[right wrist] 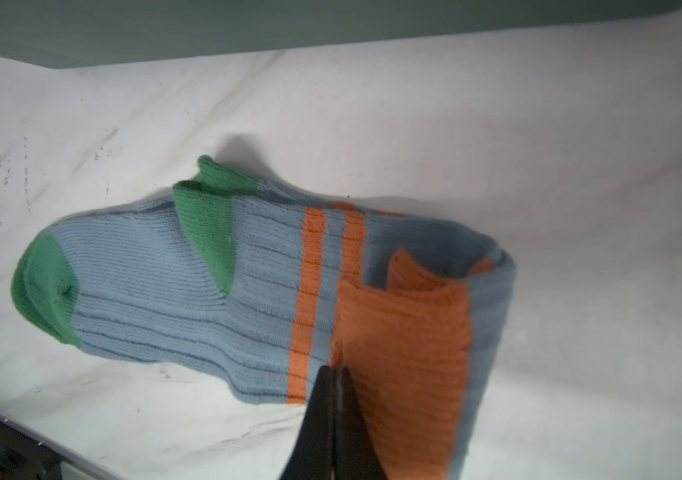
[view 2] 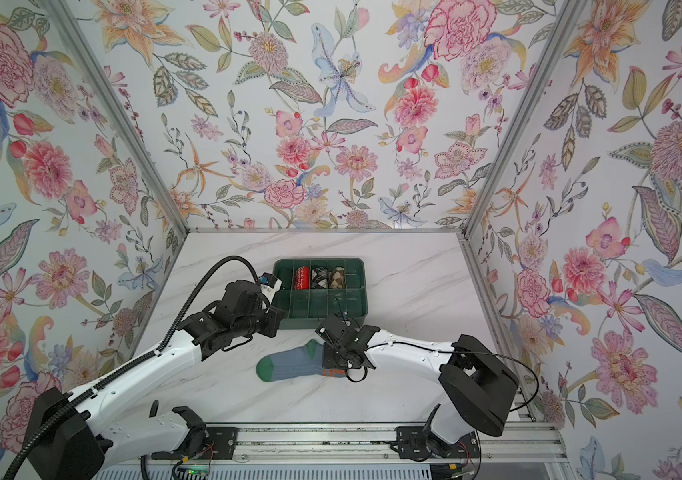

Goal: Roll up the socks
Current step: 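Fold the orange cuff back over the sock with the right gripper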

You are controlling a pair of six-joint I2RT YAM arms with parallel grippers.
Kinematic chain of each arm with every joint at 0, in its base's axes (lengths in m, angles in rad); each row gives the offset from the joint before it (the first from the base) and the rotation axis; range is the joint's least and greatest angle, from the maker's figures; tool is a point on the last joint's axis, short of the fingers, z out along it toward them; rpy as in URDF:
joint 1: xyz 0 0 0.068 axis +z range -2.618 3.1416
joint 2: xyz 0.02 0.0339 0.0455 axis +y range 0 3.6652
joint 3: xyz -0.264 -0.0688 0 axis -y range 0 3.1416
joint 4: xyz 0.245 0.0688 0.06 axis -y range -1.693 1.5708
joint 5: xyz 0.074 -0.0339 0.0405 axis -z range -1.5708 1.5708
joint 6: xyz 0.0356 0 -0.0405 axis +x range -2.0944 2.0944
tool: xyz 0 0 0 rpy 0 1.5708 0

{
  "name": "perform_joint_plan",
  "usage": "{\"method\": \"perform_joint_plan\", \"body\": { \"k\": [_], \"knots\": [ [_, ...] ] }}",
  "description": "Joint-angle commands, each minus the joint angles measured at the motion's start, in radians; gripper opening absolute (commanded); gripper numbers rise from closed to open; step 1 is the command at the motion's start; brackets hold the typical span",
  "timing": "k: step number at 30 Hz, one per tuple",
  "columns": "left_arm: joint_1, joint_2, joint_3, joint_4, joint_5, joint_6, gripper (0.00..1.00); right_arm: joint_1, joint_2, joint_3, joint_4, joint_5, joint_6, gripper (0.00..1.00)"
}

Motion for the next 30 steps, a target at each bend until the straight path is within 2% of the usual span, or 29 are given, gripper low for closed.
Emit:
{"method": "perform_joint_plan", "body": {
  "k": [1,7,18,23,30],
  "knots": [
    [0.012,-0.017,-0.009,-0.003,0.017,0.01,0.0,0.005,0.02,0.015,0.048,-0.031,-0.02,0.0],
    [0.012,-0.016,-0.011,-0.006,0.02,0.013,0.0,-0.011,0.033,-0.023,0.12,-0.071,-0.012,0.0],
    [0.014,0.001,-0.009,-0.009,0.034,0.016,0.0,-0.119,-0.006,-0.205,0.334,-0.201,0.038,0.0],
    [0.013,0.012,-0.004,-0.008,0.037,0.017,0.0,-0.146,-0.025,-0.253,0.368,-0.225,0.044,0.13],
    [0.012,0.028,0.004,-0.004,0.037,0.018,0.0,-0.16,-0.069,-0.243,0.364,-0.265,0.009,0.22]
  ]
}}
